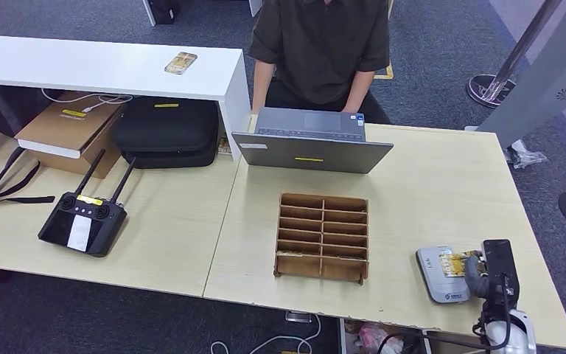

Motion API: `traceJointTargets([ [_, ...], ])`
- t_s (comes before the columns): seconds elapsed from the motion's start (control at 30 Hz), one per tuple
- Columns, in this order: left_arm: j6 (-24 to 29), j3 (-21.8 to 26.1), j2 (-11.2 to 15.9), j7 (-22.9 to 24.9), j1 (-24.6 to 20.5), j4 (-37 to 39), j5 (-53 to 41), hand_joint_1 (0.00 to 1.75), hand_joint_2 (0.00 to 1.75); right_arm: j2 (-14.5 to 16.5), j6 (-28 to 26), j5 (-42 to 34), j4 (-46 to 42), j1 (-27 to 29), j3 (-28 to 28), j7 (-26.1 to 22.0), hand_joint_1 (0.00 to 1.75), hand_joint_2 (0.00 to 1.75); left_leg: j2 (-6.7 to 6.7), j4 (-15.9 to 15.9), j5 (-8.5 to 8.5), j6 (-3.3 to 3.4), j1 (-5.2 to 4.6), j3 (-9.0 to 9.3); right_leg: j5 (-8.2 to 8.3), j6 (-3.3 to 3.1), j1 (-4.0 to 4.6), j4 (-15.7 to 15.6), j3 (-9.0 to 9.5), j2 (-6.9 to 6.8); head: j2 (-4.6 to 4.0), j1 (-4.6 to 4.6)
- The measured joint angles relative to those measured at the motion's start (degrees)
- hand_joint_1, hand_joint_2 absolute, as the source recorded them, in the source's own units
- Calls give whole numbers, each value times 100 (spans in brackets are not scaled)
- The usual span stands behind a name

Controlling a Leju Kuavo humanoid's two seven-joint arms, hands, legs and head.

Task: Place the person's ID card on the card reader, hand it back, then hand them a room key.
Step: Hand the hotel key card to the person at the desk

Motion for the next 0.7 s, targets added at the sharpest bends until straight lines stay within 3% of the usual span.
traceJointTargets([
  [0.4, 0, 66, 0, -1, -3, 0, -15, 0, 0, 17, -230, 309, -227, 73, 47, 111, 175, 175, -3, 0, 0, 0, -1, -2, 0, 1, -1, 1, 0, -4, 0, -1],
  [0.7, -43, 139, 0, -44, 15, 0, -82, 0, 0, 202, -641, 1233, -2486, 924, 611, 283, 175, 175, -8, -1, -1, -1, 0, -20, -3, -1, 0, 3, -20, -8, 0, -2],
])
